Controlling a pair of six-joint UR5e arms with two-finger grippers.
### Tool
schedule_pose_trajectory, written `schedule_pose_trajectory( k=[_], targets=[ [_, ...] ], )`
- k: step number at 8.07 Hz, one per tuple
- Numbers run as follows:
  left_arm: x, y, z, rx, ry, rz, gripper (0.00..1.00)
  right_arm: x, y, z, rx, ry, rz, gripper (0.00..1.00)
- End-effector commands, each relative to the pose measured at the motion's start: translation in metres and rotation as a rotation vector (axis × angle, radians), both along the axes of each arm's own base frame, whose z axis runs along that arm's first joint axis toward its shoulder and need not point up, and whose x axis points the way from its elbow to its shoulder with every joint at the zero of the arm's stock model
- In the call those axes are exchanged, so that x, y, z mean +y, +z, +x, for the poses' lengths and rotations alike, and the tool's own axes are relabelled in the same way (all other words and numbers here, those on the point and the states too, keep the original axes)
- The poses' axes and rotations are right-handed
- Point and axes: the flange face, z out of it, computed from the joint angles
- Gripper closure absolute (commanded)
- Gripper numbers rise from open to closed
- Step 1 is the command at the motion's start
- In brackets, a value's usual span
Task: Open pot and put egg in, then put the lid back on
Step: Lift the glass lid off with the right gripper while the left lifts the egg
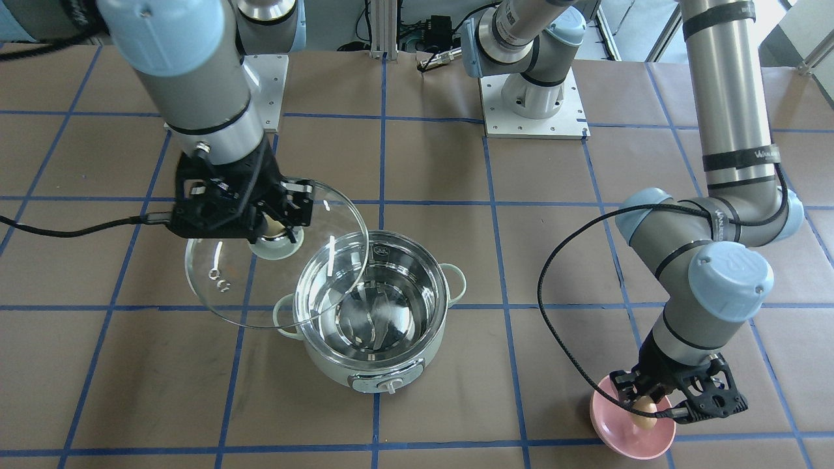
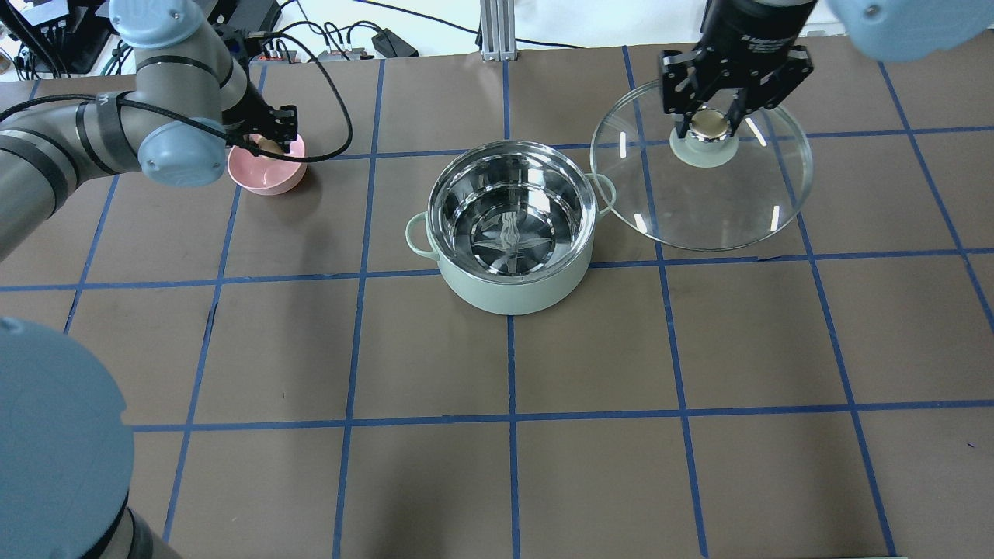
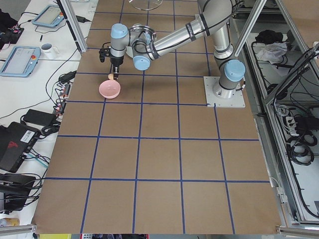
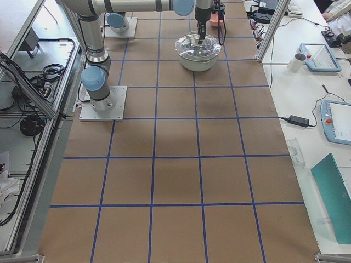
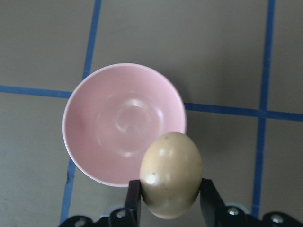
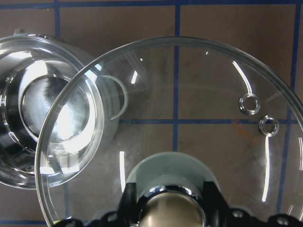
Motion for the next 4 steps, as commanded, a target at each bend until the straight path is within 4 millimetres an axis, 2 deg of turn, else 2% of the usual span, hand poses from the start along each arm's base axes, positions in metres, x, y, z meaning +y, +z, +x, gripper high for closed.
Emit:
schedule_pose_trajectory(
  k=[1,2,4],
  targets=[
    [0.045,0.061,-0.12,0.061,0.028,-0.059,0.59,0.007,0.008,-0.048,0.017,-0.012,0.046,1.0],
    [0.06,0.063,-0.172,0.082,-0.013,-0.061,0.58,0.008,0.007,-0.054,0.041,-0.008,0.052,1.0],
    [0.102,0.06,-0.276,0.127,-0.119,-0.05,0.58,0.005,0.007,-0.079,0.064,-0.001,0.06,1.0]
  ],
)
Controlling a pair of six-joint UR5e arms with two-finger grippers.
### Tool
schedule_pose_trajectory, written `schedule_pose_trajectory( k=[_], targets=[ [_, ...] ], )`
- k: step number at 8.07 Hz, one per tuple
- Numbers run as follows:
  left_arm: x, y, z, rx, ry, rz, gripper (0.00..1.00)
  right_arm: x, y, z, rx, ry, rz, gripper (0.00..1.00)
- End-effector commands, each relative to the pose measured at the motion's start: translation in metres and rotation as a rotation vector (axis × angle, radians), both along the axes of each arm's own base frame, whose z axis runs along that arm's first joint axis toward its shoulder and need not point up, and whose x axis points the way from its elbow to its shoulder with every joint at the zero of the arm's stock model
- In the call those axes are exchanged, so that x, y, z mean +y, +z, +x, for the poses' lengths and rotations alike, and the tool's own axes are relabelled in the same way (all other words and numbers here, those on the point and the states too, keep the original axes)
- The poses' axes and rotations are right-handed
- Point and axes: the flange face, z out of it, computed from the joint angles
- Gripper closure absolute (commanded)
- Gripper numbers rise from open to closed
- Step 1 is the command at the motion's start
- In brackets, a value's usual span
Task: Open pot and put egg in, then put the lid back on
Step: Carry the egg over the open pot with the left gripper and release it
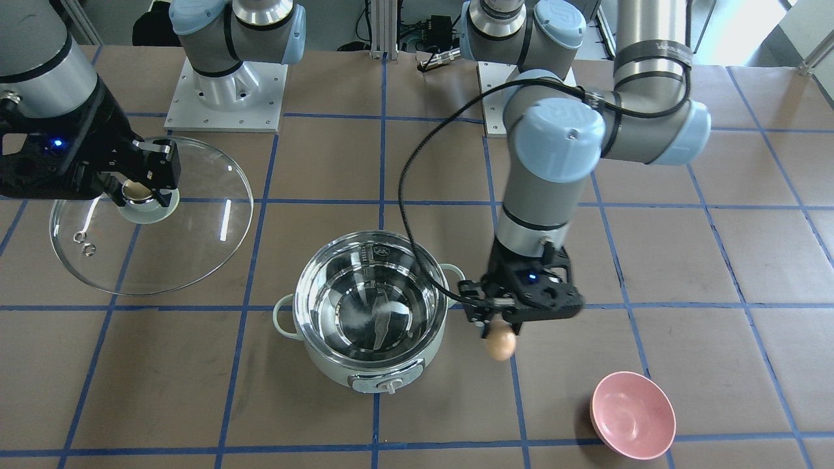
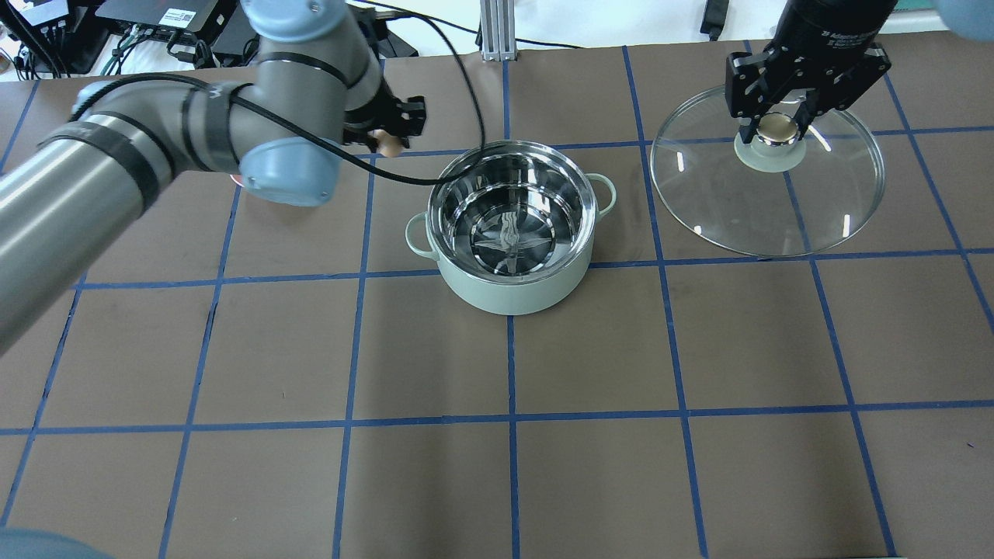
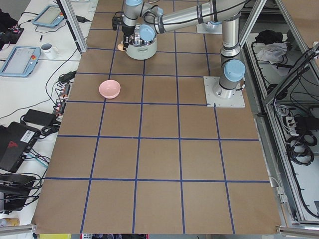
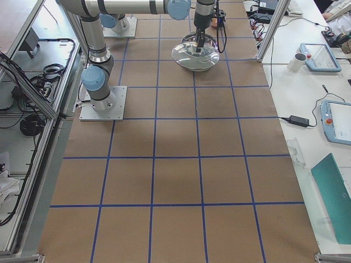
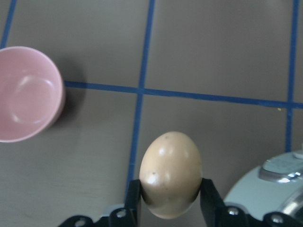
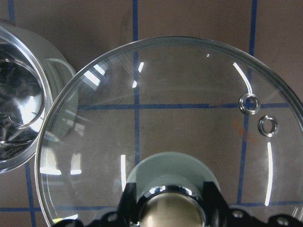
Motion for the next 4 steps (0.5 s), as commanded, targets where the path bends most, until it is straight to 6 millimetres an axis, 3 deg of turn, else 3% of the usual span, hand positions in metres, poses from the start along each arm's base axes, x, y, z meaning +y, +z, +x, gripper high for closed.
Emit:
schedule_pose_trajectory(
  k=[1,2,3,4],
  targets=[
    [0.049,-0.008,-0.109,0.04,-0.098,0.033,0.58,0.001,0.002,-0.023,0.018,0.015,0.009,1.0],
    [0.055,-0.014,-0.12,0.067,-0.115,0.056,0.57,0.003,0.002,-0.023,0.015,0.017,0.009,1.0],
    [0.053,-0.02,-0.122,0.069,-0.119,0.065,0.46,0.003,0.001,-0.023,0.015,0.015,0.011,1.0],
    [0.054,-0.026,-0.124,0.067,-0.117,0.075,0.0,0.004,0.002,-0.024,0.018,0.015,0.009,1.0]
  ],
)
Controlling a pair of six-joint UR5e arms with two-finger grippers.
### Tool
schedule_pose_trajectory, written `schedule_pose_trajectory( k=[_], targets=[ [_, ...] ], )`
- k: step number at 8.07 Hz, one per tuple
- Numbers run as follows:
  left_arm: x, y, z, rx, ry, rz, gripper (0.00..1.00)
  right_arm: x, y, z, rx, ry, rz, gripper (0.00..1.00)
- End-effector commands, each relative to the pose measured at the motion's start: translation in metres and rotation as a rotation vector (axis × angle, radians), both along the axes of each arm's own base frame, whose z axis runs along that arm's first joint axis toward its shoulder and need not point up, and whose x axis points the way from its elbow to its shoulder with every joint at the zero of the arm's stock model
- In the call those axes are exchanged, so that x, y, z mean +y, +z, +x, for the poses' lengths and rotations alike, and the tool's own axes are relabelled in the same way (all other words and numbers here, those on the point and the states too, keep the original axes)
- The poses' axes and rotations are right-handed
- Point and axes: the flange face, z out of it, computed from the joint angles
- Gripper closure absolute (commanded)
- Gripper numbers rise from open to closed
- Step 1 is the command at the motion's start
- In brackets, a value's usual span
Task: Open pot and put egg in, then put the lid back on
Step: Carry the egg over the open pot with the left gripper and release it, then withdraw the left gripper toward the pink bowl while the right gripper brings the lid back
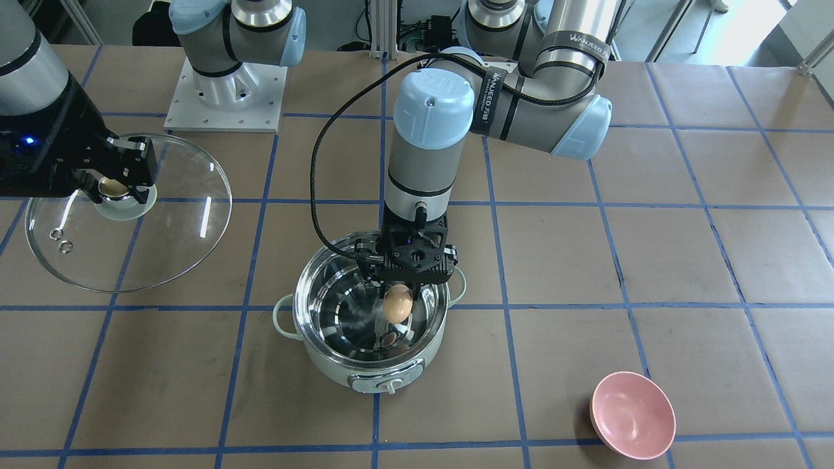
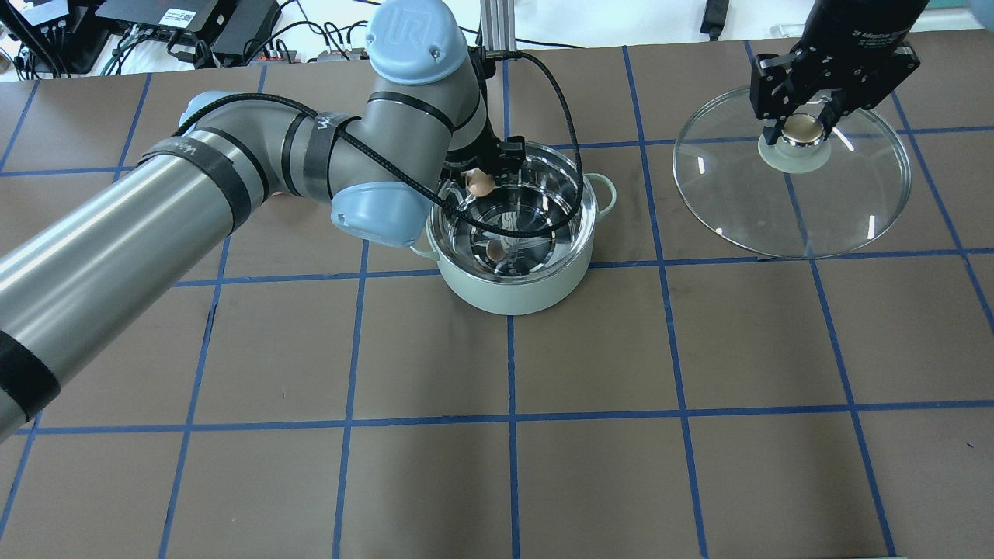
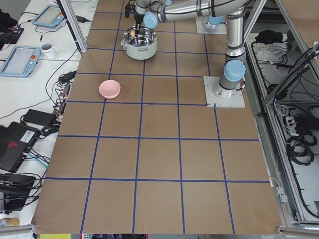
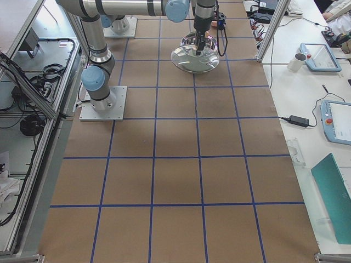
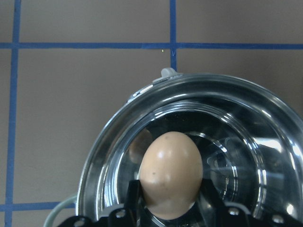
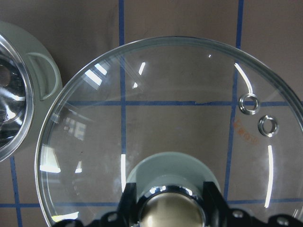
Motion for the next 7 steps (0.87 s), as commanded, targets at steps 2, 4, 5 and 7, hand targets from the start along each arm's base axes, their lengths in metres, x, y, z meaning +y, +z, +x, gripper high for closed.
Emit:
schedule_pose_trajectory(
  k=[2,4,5,7],
  targets=[
    [0.009,0.017,-0.006,0.004,-0.012,-0.01,0.0,0.002,-0.001,-0.002,0.005,0.001,0.003,1.0],
    [0.024,0.088,0.046,-0.035,0.021,0.083,0.0,0.003,0.001,0.0,-0.003,0.002,-0.001,1.0],
    [0.039,0.121,0.072,-0.051,0.025,0.12,0.0,0.004,0.002,0.003,-0.009,0.005,-0.003,1.0],
    [0.072,0.163,0.111,-0.077,0.064,0.189,0.0,0.008,0.007,0.013,-0.011,0.025,-0.013,1.0]
  ],
)
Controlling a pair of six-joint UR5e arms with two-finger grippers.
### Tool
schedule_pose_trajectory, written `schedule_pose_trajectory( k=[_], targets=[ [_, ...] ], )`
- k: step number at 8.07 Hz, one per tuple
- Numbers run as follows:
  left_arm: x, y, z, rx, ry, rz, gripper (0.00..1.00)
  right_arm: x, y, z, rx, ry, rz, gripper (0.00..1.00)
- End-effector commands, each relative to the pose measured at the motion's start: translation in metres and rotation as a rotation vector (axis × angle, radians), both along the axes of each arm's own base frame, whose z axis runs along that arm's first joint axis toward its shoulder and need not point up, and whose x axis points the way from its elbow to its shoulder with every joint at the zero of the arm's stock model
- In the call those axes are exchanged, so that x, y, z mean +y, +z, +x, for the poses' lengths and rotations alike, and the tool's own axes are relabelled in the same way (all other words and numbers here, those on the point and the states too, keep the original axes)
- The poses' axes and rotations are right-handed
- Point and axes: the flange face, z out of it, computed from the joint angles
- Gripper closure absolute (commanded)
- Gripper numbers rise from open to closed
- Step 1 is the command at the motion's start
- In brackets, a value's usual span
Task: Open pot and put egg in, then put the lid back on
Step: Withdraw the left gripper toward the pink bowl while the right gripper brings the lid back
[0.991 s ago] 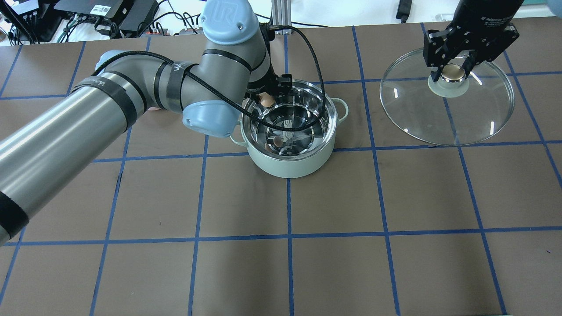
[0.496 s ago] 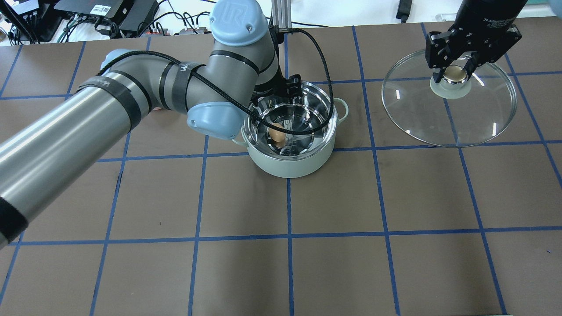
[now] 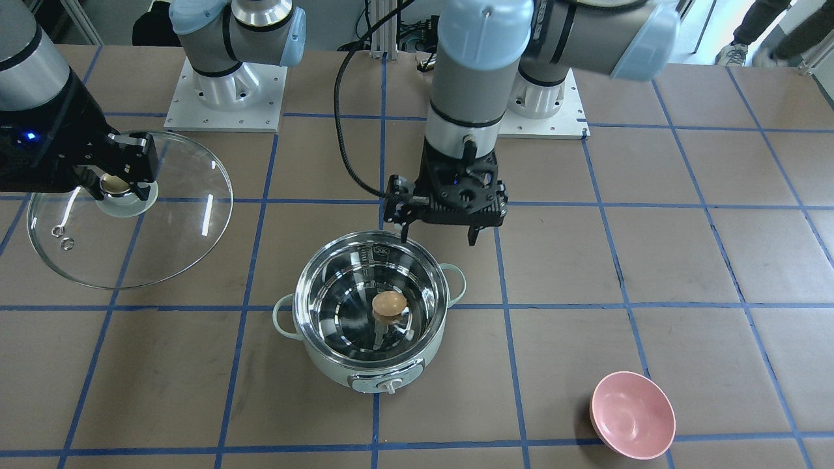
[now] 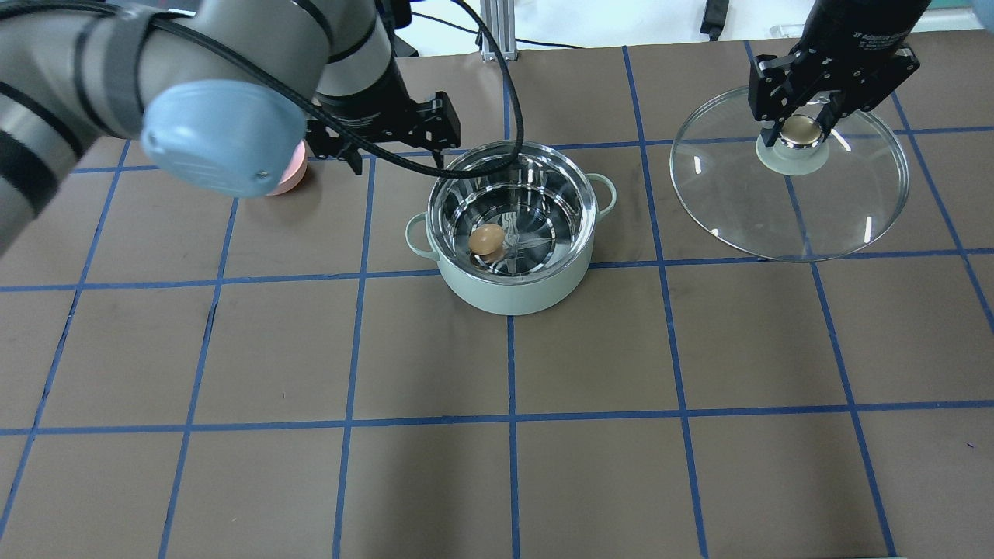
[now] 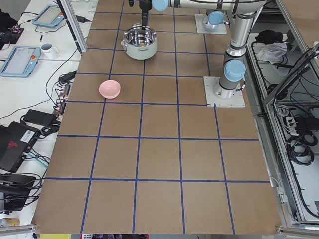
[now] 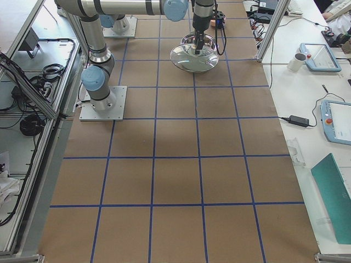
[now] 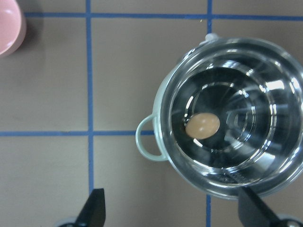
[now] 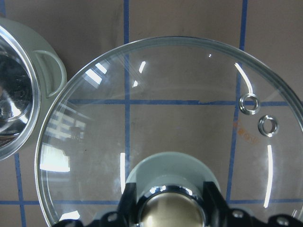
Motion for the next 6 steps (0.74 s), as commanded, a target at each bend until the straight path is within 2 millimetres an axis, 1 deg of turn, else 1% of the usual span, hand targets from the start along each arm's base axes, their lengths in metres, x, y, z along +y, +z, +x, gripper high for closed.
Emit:
schedule_pose_trajectory(
  k=[1,2,3,4,5,6],
  targets=[
    [0.048,0.059,0.059,-0.119,0.025,0.072,0.0,0.007,0.006,0.043,-0.023,0.055,-0.021,1.0],
    [0.05,0.064,0.072,-0.125,0.021,0.078,0.0,0.011,0.003,0.079,-0.027,0.081,-0.024,1.0],
    [0.049,0.066,0.08,-0.119,0.028,0.077,0.0,0.007,-0.003,0.105,-0.099,0.078,-0.041,1.0],
    [0.043,0.064,0.087,-0.057,0.048,0.087,0.0,0.002,-0.011,0.119,-0.114,0.087,-0.046,1.0],
    [0.036,0.064,0.104,-0.016,0.054,0.089,0.0,-0.002,-0.022,0.146,-0.116,0.084,-0.057,1.0],
    [0.031,0.066,0.119,-0.006,0.062,0.082,0.0,-0.007,-0.039,0.18,-0.121,0.082,-0.073,1.0]
  ],
)
